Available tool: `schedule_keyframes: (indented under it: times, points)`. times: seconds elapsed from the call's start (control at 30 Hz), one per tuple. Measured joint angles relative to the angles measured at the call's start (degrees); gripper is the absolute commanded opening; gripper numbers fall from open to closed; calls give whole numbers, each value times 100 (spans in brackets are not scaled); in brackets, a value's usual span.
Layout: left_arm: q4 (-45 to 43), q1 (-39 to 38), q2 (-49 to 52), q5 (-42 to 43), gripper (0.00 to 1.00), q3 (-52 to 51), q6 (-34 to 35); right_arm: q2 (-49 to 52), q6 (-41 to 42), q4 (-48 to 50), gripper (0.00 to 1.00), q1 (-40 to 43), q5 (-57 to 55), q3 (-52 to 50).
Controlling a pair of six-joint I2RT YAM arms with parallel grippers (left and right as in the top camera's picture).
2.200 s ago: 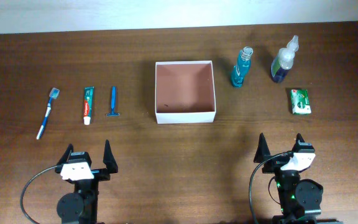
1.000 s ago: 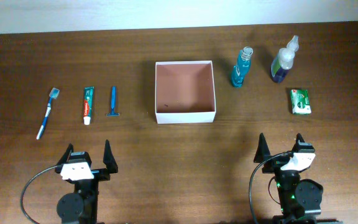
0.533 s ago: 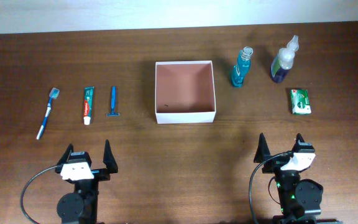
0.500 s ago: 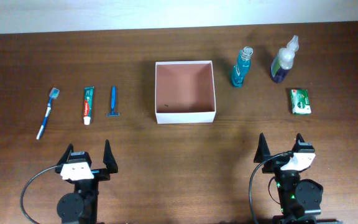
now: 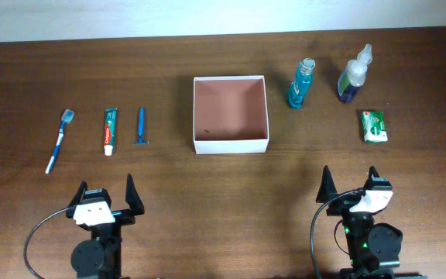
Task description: Pack container
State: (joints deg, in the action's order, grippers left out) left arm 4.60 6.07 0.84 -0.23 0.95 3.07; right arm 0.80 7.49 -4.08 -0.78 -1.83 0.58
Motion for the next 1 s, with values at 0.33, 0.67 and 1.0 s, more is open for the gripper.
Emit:
schedule_keyframes:
  times: [0.33, 0.67, 1.0]
  points:
    - [7, 0, 0, -2, 99, 0, 0, 0, 2, 2, 98, 0, 55, 0]
    - [17, 0, 0, -7, 99, 0, 0, 0, 271, 476, 98, 0, 1113, 0]
    - [20, 0, 0, -22, 99, 0, 0, 184, 293, 1779, 98, 0, 1762, 326]
